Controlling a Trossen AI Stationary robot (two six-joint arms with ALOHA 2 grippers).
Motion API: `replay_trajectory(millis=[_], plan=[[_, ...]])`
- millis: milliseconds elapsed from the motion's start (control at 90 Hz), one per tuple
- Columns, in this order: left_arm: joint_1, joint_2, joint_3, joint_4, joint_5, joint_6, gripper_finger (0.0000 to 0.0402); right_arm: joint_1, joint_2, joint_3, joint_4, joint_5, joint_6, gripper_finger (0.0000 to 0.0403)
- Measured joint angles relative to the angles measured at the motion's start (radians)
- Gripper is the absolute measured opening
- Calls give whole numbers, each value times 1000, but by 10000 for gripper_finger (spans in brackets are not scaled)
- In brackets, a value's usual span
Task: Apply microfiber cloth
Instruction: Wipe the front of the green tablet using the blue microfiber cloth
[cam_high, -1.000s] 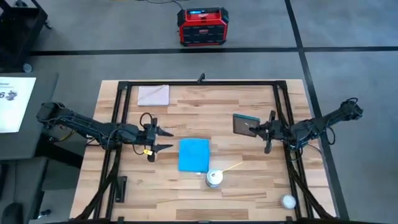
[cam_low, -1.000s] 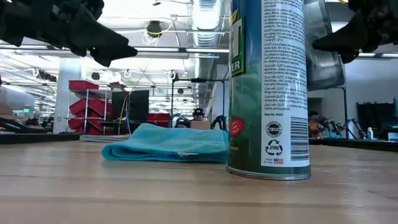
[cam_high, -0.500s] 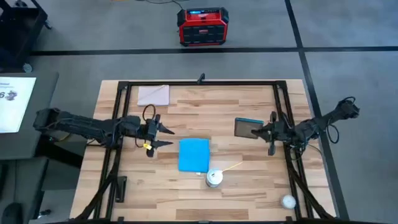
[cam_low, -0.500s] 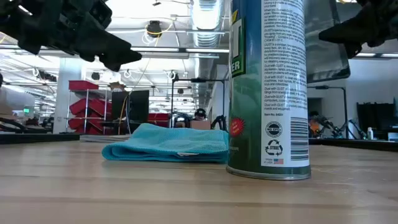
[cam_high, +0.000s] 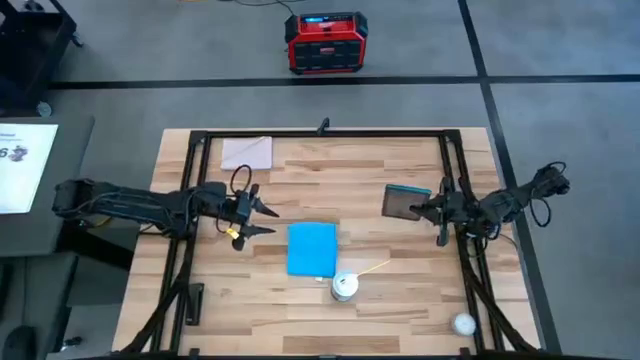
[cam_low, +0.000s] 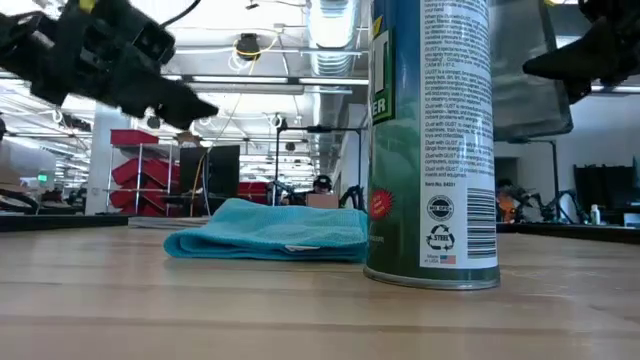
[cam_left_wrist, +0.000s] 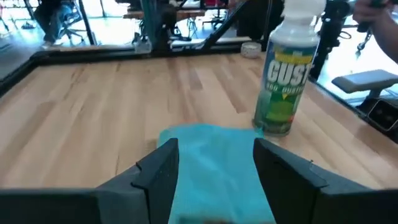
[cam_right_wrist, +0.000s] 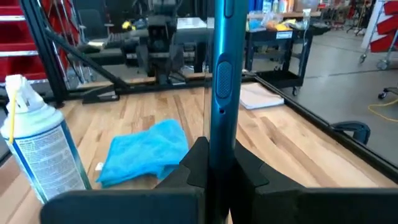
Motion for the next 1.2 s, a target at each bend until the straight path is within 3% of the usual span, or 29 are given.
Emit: replay_trajectory(millis=[222,767,1022,1200], plan=[[24,3,-153,291,29,-52,187,0,-74,-57,5,-6,11,10],[80,1,-149,220,174,-14,187,-2,-75,-74,26,-22,63,10],[109,-104,-149,157,173,-9,187,-21,-75,-199,338,-135,35,10],[133,-217,-148,80,173,-8,187,-107,-75,-209,336,-140,223,10]])
